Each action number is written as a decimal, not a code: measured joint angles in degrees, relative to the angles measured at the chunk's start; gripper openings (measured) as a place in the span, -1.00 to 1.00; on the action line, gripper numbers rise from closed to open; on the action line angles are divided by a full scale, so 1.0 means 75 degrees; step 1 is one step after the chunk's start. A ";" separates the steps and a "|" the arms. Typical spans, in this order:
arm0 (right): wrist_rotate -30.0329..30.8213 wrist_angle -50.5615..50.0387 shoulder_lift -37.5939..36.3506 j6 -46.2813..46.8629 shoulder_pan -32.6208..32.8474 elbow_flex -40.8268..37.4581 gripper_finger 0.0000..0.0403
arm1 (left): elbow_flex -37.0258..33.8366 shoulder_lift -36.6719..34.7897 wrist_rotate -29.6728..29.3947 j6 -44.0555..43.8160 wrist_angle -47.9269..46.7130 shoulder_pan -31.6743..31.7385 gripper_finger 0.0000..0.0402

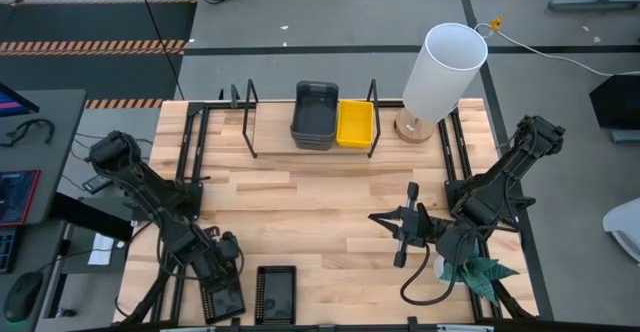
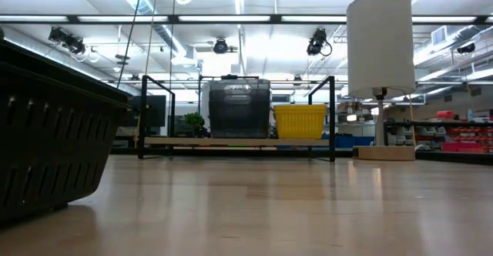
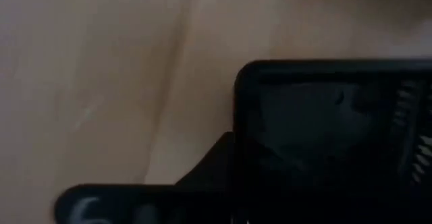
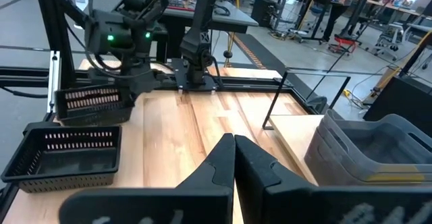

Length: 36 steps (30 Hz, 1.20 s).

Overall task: Stack baskets on shelf by color
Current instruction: Stack the left black bin on the black bin

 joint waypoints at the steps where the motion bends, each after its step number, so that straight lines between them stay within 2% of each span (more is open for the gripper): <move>1: 0.0000 0.0000 0.0000 -0.0004 0.0000 0.0000 -0.96 | 0.0120 0.0008 0.0079 0.0111 -0.0068 0.0030 -0.93; 4: 0.0027 0.0003 0.0000 -0.0009 -0.0003 0.0000 -0.96 | 0.0641 -0.0018 0.0271 0.0530 -0.0705 0.0222 -0.93; 11: 0.0058 0.0012 0.0000 -0.0029 -0.0003 0.0000 -0.96 | 0.2506 -0.0109 0.0307 0.1776 -0.2294 0.0776 -0.97; 15: 0.0061 0.0012 0.0000 -0.0045 -0.0003 0.0000 -0.96 | 0.3171 -0.0106 -0.0255 0.2445 -0.2346 0.1274 -0.97; 23: 0.0061 -0.0004 0.0000 -0.0055 -0.0006 0.0000 -0.96 | 0.3207 0.0488 -0.0676 0.3361 -0.1147 0.2146 -0.98; 30: 0.0061 -0.0082 0.0000 0.0023 -0.0006 -0.0003 -0.96 | 0.3207 0.1296 -0.0136 0.3504 -0.0167 0.2220 -0.98; 36: 0.0064 -0.0073 0.0000 0.0023 -0.0006 -0.0003 -0.96 | 0.3216 0.1726 -0.0361 0.3581 0.0116 0.2206 -0.95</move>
